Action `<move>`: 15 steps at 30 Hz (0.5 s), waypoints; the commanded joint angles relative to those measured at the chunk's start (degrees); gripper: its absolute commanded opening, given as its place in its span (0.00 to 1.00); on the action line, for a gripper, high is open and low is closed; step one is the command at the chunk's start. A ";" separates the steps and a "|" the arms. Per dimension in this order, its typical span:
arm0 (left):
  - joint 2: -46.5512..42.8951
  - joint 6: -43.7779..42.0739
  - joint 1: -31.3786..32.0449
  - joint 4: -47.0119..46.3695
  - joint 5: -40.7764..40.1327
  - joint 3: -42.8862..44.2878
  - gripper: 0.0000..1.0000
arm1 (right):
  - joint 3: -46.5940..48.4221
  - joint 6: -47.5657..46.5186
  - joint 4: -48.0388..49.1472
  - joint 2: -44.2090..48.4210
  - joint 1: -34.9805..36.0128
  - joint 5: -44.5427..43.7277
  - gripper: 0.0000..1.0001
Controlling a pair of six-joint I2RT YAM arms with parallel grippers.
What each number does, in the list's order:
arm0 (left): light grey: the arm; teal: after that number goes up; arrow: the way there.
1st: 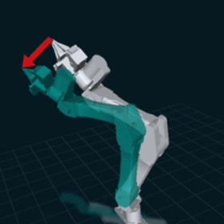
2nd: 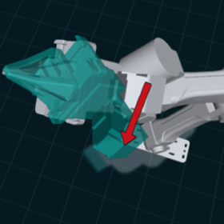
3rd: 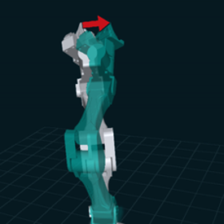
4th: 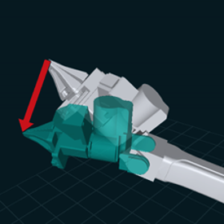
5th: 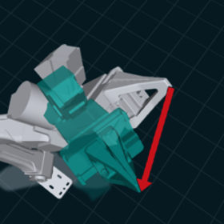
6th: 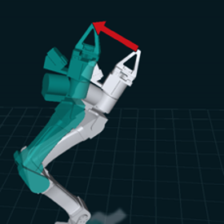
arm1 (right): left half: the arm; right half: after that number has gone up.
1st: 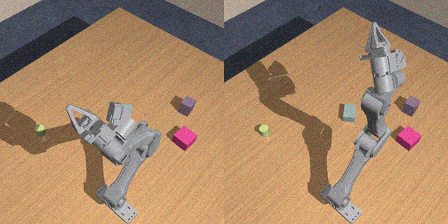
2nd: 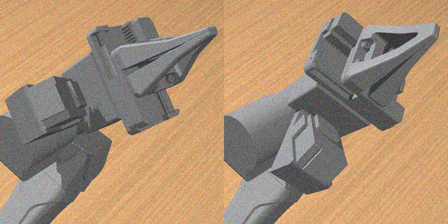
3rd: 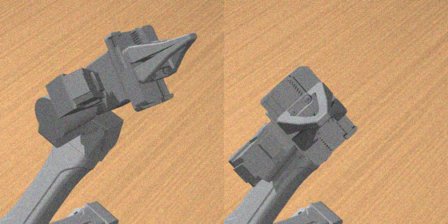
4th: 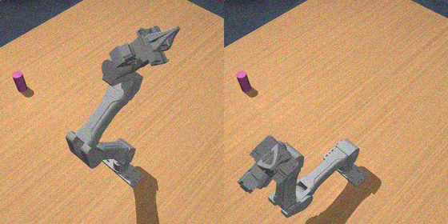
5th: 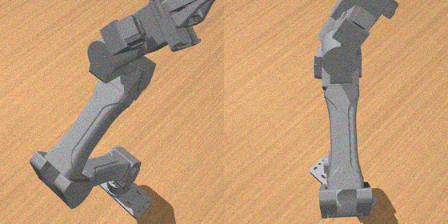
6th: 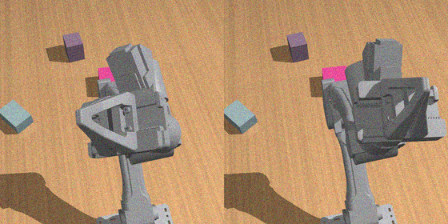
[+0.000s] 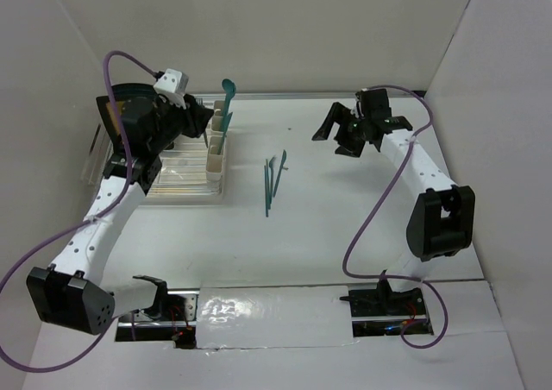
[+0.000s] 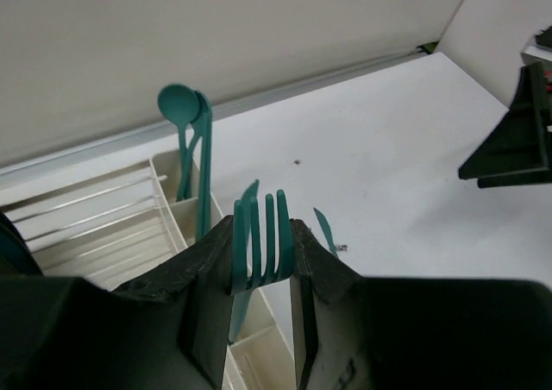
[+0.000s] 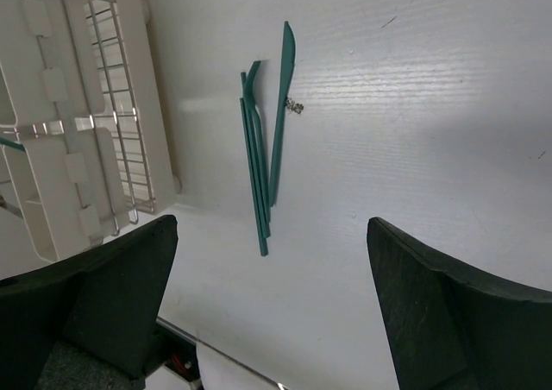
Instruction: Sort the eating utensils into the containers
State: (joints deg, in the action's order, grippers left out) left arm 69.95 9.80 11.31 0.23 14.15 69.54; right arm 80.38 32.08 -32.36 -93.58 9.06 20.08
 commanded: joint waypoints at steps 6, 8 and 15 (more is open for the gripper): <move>-2.19 2.94 0.82 -5.68 7.38 -5.02 0.38 | 1.10 1.24 1.60 -2.40 2.98 -2.06 0.97; -0.96 2.33 1.43 -4.45 7.47 -5.11 0.37 | 0.48 1.67 1.60 -2.13 3.42 -2.59 0.97; -2.63 0.66 1.78 -8.57 6.85 -10.20 0.39 | -2.33 2.99 4.14 0.50 4.56 -4.43 0.97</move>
State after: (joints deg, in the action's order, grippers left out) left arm 68.73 10.76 12.91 -3.27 19.84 60.84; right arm 79.02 34.06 -31.03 -95.81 12.80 17.65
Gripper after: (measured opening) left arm 0.396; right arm 0.970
